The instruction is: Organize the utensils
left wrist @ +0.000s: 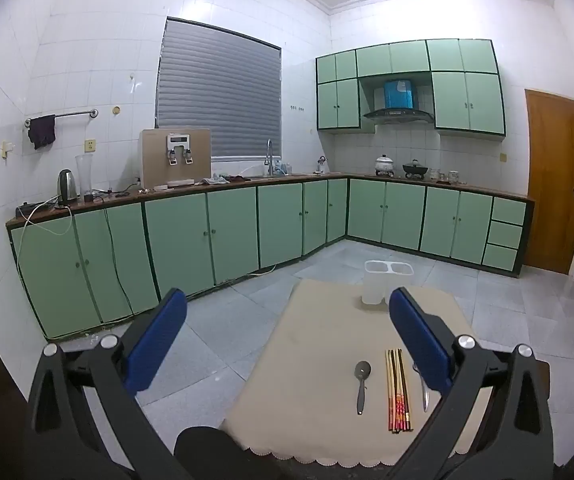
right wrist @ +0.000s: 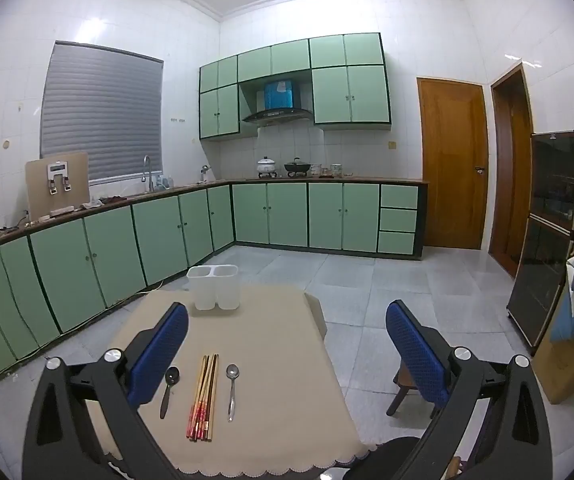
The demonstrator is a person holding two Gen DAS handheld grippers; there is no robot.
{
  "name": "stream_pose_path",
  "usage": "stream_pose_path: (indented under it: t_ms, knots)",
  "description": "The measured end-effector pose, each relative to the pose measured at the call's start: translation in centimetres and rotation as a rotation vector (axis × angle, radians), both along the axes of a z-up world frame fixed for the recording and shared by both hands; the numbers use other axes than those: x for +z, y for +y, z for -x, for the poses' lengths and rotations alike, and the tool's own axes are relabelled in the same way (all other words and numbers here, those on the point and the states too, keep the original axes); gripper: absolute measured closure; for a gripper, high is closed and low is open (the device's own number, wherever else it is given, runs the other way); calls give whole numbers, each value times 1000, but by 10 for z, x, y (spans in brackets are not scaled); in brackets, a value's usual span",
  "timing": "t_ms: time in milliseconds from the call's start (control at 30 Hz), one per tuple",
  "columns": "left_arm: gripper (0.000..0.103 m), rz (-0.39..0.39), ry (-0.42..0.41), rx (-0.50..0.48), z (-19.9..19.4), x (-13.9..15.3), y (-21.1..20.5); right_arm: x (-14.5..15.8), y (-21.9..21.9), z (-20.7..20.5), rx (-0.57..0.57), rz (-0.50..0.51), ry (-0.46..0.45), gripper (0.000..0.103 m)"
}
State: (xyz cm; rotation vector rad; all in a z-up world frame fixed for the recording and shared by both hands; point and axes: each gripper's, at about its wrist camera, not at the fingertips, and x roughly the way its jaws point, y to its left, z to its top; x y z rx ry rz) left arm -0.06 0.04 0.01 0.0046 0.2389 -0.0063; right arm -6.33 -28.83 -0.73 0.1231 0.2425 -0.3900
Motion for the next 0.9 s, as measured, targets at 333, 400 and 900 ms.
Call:
stream_pose_path:
  t_ms: [333,400,900]
  knots:
    - [5,-6,4,-3,2,0,2,2,-7,-2,-17,14,8,6]
    - [5,-7,8,-6,4,-1,0,1,-3,-2,-20,18,6,6]
    - [5,-23,22,-7,-3,2,3,0,8,-7,-22,27,4,6]
